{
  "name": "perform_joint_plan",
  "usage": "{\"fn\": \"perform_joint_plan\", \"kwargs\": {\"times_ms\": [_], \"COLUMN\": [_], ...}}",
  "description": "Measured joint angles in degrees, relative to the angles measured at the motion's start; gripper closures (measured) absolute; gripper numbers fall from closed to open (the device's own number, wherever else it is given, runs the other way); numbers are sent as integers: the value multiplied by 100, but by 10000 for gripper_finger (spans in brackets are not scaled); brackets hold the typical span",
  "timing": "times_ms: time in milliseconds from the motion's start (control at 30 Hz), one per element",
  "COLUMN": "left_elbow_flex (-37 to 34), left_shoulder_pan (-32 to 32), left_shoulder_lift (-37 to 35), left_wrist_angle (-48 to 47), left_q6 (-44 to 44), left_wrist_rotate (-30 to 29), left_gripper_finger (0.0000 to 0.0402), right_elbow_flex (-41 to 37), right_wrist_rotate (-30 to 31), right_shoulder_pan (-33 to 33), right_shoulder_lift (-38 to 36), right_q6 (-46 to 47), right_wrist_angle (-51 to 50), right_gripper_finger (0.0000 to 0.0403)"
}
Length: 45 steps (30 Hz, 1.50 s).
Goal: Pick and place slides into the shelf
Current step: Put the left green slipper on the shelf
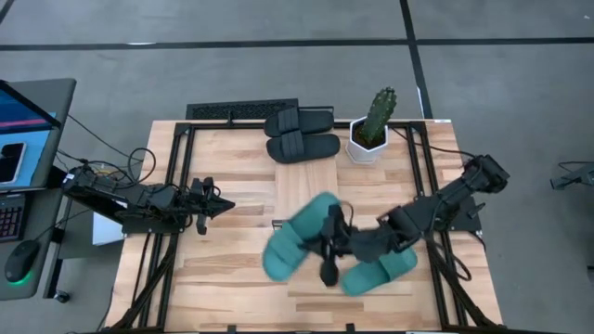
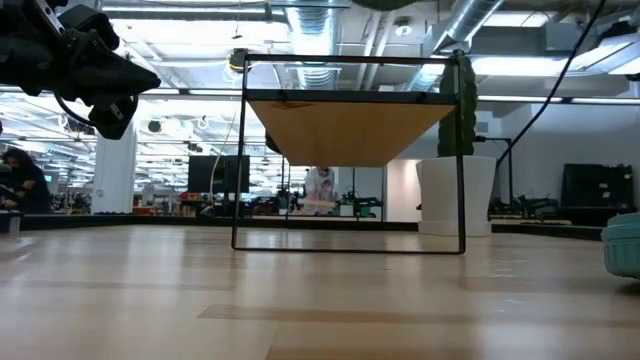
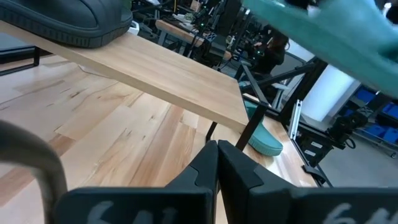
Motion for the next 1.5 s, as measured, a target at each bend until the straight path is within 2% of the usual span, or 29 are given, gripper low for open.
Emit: {"fn": "perform_joint_plan", "kwargs": {"times_ms": [367,633,1500], "left_elbow_flex": [2,2,2], "left_shoulder_pan": [0,0,0], "left_shoulder_lift": [0,2,0], "left_wrist_angle": [-46,-96,-103], "left_q6": [103,107,131], "left_wrist_rotate": [-2,-4,-4], "left_gripper_finger": [401,401,401], "right_elbow_flex": [60,-69,-1240], "right_wrist_rotate": [155,-40,72], "right_shoulder_pan": [-1653,-2542,-2707], "right_shoulder_lift": [7,7,13], "right_q6": [33,749,1812], "right_wrist_angle": [1,-70,450], "right_gripper_finger": [401,401,401]}}
